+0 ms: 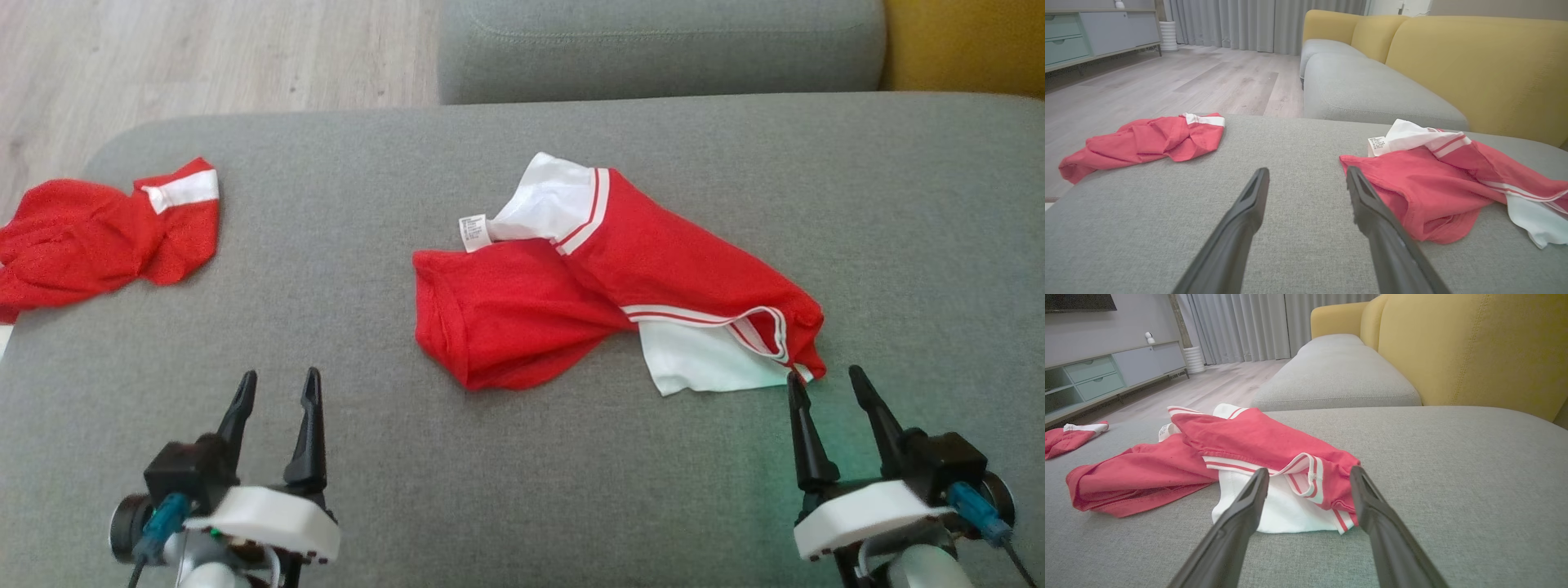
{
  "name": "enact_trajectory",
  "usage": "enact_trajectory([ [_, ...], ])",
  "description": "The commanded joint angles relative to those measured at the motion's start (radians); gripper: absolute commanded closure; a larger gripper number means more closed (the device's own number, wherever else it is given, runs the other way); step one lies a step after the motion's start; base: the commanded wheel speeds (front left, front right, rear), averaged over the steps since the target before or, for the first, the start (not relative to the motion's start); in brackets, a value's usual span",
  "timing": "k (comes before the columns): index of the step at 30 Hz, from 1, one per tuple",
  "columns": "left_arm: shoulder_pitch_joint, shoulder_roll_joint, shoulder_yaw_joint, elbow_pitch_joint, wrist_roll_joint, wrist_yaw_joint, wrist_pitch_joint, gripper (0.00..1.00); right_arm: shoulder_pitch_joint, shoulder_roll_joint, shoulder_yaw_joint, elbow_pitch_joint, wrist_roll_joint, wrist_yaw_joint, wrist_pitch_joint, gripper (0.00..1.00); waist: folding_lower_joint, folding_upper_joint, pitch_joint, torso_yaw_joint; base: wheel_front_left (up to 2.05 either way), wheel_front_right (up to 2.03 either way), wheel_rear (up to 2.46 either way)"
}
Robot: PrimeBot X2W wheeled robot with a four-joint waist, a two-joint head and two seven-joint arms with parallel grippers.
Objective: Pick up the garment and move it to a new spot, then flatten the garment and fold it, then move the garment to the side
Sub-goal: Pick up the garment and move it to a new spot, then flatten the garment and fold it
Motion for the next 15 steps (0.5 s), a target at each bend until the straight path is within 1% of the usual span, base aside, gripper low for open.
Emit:
enact_trajectory([
  [1,-0.018,0.0,0.053,-0.026,0.018,-0.012,-0.012,0.0,-0.014,-0.001,0.025,-0.025,-0.009,-0.001,-0.013,0.0,0.0001,0.0,-0.006,-0.003,0.0,0.0,0.0],
  [9,-0.001,-0.044,0.119,-0.01,0.068,-0.067,-0.012,0.0,-0.02,0.007,0.029,-0.015,-0.007,-0.001,-0.018,0.0,0.0001,0.0,-0.014,-0.007,0.0,0.0,0.0],
  [15,-0.004,-0.066,0.152,-0.005,0.093,-0.095,-0.012,0.0,-0.026,0.009,0.033,-0.02,-0.006,-0.001,-0.02,0.0,0.0001,0.0,-0.009,-0.008,0.0,0.0,0.0],
])
